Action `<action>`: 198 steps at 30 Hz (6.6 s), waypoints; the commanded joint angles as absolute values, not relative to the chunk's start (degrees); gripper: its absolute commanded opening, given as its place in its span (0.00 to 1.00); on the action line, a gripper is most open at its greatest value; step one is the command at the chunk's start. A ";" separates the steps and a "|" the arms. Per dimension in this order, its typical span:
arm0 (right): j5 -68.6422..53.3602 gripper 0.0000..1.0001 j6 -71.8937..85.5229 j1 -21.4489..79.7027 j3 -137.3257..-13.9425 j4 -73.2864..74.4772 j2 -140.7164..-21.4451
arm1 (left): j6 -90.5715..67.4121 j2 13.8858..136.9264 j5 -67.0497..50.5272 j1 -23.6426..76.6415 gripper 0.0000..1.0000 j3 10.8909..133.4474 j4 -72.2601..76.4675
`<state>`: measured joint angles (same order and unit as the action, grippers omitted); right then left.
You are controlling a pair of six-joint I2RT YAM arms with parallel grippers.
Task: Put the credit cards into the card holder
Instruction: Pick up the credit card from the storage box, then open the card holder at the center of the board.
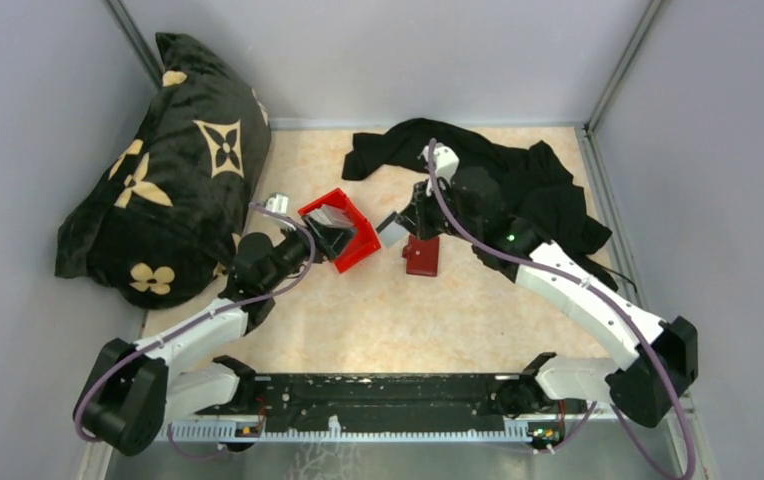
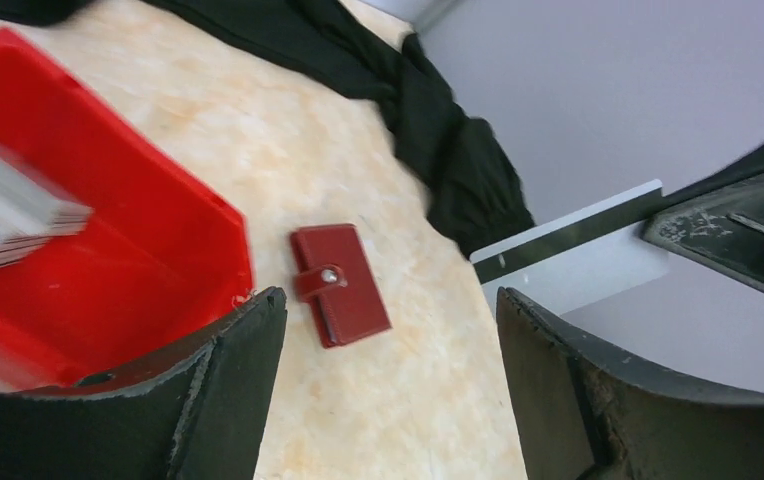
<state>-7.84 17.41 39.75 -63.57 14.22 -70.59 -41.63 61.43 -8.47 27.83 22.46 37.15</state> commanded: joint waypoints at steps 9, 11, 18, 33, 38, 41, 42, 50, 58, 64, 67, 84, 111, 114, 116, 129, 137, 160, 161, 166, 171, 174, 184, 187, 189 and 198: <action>-22.67 0.00 22.10 35.11 -56.79 16.91 -63.29 | -43.00 72.26 -42.02 26.73 0.76 25.20 57.15; -24.77 0.00 22.14 34.28 -56.36 16.66 -63.94 | -42.58 74.08 -44.50 26.70 0.75 25.74 57.71; -31.57 0.00 23.17 33.08 -54.29 14.14 -66.71 | -40.42 77.22 -48.03 26.54 0.72 27.25 56.08; -40.77 0.00 25.84 31.78 -55.15 8.63 -73.55 | -31.38 82.31 -55.71 26.53 0.62 35.67 41.36; -42.14 0.00 26.00 30.50 -55.90 7.98 -75.02 | -27.05 82.46 -55.90 26.52 0.56 36.90 35.32; -43.11 0.00 26.31 29.71 -56.00 7.17 -76.02 | -25.82 82.76 -56.67 26.39 0.53 37.47 33.38; -43.41 0.00 26.48 29.48 -55.98 6.76 -76.24 | -25.44 82.98 -56.95 26.41 0.52 37.81 32.53; -44.82 0.00 27.06 28.82 -55.91 4.38 -78.63 | -25.14 85.14 -59.50 26.43 0.36 38.71 31.02; -45.88 0.00 27.86 27.33 -55.37 2.32 -79.78 | -25.64 86.95 -61.33 26.44 0.00 39.59 31.11; -44.83 0.21 27.54 25.58 -54.83 1.77 -79.05 | -25.14 86.01 -54.45 26.35 0.00 39.12 29.02; -41.38 0.33 26.46 24.70 -53.77 2.53 -77.56 | -25.88 85.25 -46.38 26.44 0.00 38.48 27.67; 2.07 0.39 24.09 24.96 -47.11 5.07 -69.71 | -30.05 93.96 -21.17 39.33 0.00 51.12 18.29; 3.52 0.35 25.82 25.74 -48.91 5.97 -77.89 | -29.73 106.33 3.88 44.01 0.00 72.33 -7.61; 3.12 0.35 25.69 25.96 -49.20 5.98 -78.68 | -29.90 106.15 4.73 44.03 0.00 72.65 -8.44; 3.00 0.35 25.61 26.09 -49.43 5.98 -79.27 | -30.11 106.07 5.02 44.03 0.00 72.59 -8.61; 2.90 0.35 25.40 26.65 -49.48 5.43 -81.39 | -33.09 105.56 6.69 43.90 0.00 70.25 -7.80; 2.57 0.35 25.53 26.63 -49.03 4.96 -81.90 | -36.60 105.62 4.04 43.05 0.00 67.79 -5.77; 1.76 0.35 25.49 26.63 -47.30 3.18 -85.60 | -42.60 103.01 -7.65 38.08 0.00 59.56 4.38; 1.80 0.35 25.49 26.63 -47.17 3.02 -85.80 | -42.67 102.88 -7.84 37.92 0.00 59.44 4.48; 2.60 0.34 25.53 26.63 -46.77 2.63 -86.93 | -43.54 102.18 -9.38 37.17 0.00 57.96 6.19; 3.27 0.24 25.78 26.63 -46.36 2.29 -87.57 | -44.74 101.93 -11.22 36.50 0.00 56.60 8.23; 3.49 0.17 25.84 26.63 -46.32 2.37 -88.07 | -45.52 101.78 -12.05 36.24 0.00 55.81 9.76; 3.25 0.13 25.83 26.63 -46.07 1.90 -89.54 | -47.73 102.72 -15.08 35.58 0.00 54.65 13.34; 3.34 0.13 25.75 26.63 -45.97 1.88 -89.86 | -48.60 102.97 -15.70 35.34 0.00 54.12 14.57; 3.12 0.13 25.75 26.63 -45.97 1.76 -90.06 | -48.76 103.20 -16.02 35.25 0.00 54.06 14.83; 3.08 0.12 25.58 26.63 -46.45 2.04 -90.50 | -49.46 104.24 -16.73 35.07 0.00 53.57 15.99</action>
<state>2.76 25.67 26.22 -46.11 3.99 -90.48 -48.69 103.81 -15.40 35.46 54.26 13.39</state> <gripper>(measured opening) 0.126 0.007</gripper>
